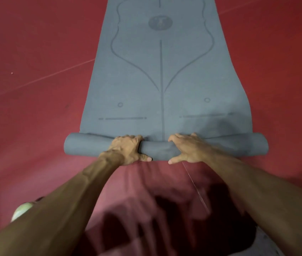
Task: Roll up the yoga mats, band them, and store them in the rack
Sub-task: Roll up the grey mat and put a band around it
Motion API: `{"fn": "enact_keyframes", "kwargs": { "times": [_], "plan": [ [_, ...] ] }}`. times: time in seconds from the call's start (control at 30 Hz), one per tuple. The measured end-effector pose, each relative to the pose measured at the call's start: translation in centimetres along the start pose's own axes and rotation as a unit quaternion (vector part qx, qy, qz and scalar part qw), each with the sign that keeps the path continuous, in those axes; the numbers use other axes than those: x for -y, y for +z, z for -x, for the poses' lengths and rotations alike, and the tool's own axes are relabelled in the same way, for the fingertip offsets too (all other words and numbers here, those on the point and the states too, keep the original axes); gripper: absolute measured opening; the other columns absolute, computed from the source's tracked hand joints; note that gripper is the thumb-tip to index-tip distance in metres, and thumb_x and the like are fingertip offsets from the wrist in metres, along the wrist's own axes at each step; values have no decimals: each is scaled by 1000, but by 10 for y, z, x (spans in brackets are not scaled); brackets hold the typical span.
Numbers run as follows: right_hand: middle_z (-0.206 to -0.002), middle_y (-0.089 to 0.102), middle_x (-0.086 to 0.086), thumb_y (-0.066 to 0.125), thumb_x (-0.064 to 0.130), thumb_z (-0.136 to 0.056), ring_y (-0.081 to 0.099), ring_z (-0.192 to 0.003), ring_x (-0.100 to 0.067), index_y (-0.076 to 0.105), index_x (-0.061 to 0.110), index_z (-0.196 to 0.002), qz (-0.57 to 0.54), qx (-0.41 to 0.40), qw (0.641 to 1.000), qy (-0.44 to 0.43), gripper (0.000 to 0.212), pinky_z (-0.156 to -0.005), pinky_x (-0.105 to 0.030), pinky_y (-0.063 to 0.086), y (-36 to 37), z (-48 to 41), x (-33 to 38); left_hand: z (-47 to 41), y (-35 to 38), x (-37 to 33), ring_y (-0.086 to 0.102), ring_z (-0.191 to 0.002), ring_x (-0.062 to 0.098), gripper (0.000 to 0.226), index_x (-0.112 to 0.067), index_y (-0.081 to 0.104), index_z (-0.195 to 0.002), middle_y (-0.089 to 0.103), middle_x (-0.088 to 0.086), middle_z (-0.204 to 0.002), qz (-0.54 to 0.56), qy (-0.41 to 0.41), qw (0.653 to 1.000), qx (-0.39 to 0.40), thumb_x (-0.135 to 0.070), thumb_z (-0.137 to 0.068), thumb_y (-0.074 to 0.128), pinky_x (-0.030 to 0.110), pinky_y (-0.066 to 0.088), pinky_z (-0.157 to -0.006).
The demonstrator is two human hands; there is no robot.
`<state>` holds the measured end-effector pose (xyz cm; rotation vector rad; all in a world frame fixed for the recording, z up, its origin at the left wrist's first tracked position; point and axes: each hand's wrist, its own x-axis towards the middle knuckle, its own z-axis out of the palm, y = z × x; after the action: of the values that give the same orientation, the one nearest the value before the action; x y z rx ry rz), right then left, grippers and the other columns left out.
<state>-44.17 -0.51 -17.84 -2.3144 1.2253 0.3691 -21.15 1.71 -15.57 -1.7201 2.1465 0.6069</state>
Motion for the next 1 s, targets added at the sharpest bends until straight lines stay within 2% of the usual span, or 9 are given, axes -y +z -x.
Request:
{"fn": "enact_keyframes", "kwargs": {
  "times": [0.27, 0.37, 0.53, 0.63, 0.7, 0.77, 0.83, 0.93, 1.0],
  "plan": [
    [-132, 49, 8, 68, 65, -72, 48, -123, -14, 36, 27, -128, -12, 60, 998, -15, 75, -93, -39, 32, 40, 51, 40, 84, 46, -13, 55, -114, 26, 74, -25, 41, -123, 59, 1, -124, 56, -16, 998, 18, -73, -70, 61, 35, 38, -90],
    [-131, 48, 8, 67, 66, -72, 47, -124, -13, 36, 28, -127, -4, 60, 998, -15, 74, -92, -37, 29, 55, 68, 50, 107, 64, -21, 51, -118, 24, 72, -27, 40, -122, 55, -2, -129, 70, -17, 997, 14, -72, -71, 61, 35, 35, -96],
    [-124, 50, 10, 68, 65, -72, 48, -119, -13, 37, 28, -125, -29, 78, 996, 0, 71, -93, -37, 30, 52, 73, 54, 119, 83, -26, 43, -123, 23, 70, -25, 44, -127, 45, 1, -129, 50, -32, 996, -63, -73, -75, 52, 39, 26, -105],
    [-121, 49, 11, 67, 65, -73, 49, -118, -13, 37, 26, -124, -54, 116, 992, -5, 71, -97, -38, 31, 44, 67, 53, 122, 103, -30, 51, -107, 29, 71, -23, 58, -124, 53, 6, -119, 12, -40, 987, -154, -73, -78, 37, 44, 25, -103],
    [-126, 49, 9, 66, 67, -72, 49, -119, -14, 38, 26, -121, -53, 127, 990, -11, 70, -97, -38, 31, 43, 63, 51, 121, 114, -29, 51, -99, 28, 72, -22, 58, -126, 57, 6, -112, 14, -29, 980, -199, -71, -80, 33, 45, 25, -102],
    [-122, 45, 8, 64, 71, -71, 49, -116, -15, 40, 27, -119, -35, 101, 994, -16, 69, -98, -36, 31, 47, 65, 51, 119, 119, -24, 45, -97, 26, 69, -23, 51, -128, 58, 4, -110, 9, -10, 973, -229, -70, -81, 35, 44, 27, -99],
    [-116, 38, 6, 62, 74, -69, 45, -110, -15, 45, 30, -120, -10, 29, 999, -19, 70, -100, -33, 29, 56, 70, 50, 114, 118, -22, 44, -92, 25, 64, -25, 46, -125, 58, 3, -106, 7, 6, 970, -243, -69, -79, 36, 42, 29, -93],
    [-110, 38, 3, 67, 72, -64, 34, -100, -16, 55, 31, -121, 21, -89, 995, -43, 71, -98, -32, 32, 68, 75, 48, 108, 118, -22, 52, -85, 29, 59, -28, 46, -120, 59, 3, -100, 7, 2, 976, -216, -68, -78, 34, 41, 30, -87],
    [-104, 45, 1, 74, 67, -60, 36, -92, -17, 57, 30, -121, 32, -148, 986, -63, 73, -88, -36, 40, 71, 75, 47, 103, 113, -20, 54, -84, 31, 60, -26, 50, -119, 59, 3, -100, 5, -4, 983, -182, -67, -80, 32, 42, 35, -86]
  ]
}}
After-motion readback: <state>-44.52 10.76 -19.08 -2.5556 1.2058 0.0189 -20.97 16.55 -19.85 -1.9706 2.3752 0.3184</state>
